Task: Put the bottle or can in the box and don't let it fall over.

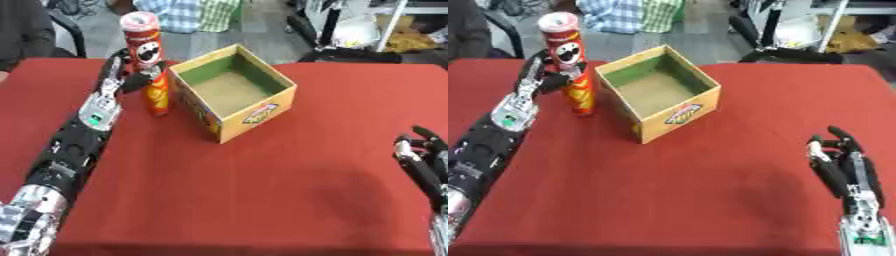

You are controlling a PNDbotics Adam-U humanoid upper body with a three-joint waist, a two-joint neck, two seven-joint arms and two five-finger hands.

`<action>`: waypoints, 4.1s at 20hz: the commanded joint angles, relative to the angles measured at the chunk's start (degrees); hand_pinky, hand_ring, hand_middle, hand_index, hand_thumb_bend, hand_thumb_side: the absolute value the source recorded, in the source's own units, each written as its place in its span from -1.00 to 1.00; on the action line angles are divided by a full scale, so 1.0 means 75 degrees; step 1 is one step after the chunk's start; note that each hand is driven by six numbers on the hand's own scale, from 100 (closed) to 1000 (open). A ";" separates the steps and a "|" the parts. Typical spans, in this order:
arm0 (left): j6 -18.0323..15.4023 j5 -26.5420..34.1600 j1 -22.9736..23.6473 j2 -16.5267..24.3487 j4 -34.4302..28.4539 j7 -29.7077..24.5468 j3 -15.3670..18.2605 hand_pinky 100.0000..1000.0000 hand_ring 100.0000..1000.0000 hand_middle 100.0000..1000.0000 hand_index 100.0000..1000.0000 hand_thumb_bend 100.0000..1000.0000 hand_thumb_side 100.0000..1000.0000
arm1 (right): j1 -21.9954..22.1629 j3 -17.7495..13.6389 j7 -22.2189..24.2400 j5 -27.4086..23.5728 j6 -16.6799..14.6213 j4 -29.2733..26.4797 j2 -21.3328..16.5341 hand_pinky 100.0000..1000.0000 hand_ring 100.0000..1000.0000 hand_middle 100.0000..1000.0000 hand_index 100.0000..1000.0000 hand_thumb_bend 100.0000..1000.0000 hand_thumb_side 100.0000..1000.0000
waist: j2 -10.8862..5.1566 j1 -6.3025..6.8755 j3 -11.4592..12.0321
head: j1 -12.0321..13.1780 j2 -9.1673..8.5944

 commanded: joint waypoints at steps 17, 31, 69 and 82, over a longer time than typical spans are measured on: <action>-0.0131 0.0928 -0.0289 0.0163 -0.1336 0.0206 0.0116 0.54 0.51 -0.40 -0.24 -1.00 -0.92 | -0.0102 0.0005 0.0010 -0.0012 -0.0029 -0.0093 -0.0022 0.30 0.14 0.19 0.78 -1.00 -0.12 | -0.0087 -0.0057 -0.0008 | -0.0017 0.0019; 0.0075 0.1619 -0.0697 -0.1133 -0.1576 -0.0805 -0.1156 0.59 0.70 0.27 0.34 -1.00 -0.78 | -0.0151 0.0100 0.0107 -0.0001 -0.0064 -0.0092 0.0081 0.30 0.14 0.19 0.78 -1.00 -0.12 | -0.0108 -0.0081 -0.0264 | 0.0154 -0.0031; 0.0692 0.1589 0.5661 -0.0788 -0.8387 0.0676 0.1197 0.67 0.93 0.83 0.80 -0.05 0.52 | 0.0015 -0.0170 -0.0166 -0.0047 0.0030 -0.0102 -0.0180 0.31 0.14 0.18 0.78 -1.00 -0.08 | -0.0099 0.0077 0.0692 | -0.0304 0.0043; 0.0617 0.1608 0.5609 -0.0926 -0.8349 0.0543 0.1199 0.67 0.93 0.82 0.80 -0.08 0.54 | 0.0010 -0.0191 -0.0190 -0.0059 0.0037 -0.0123 -0.0175 0.31 0.14 0.18 0.78 -1.00 -0.08 | -0.0073 0.0095 0.0672 | -0.0316 0.0043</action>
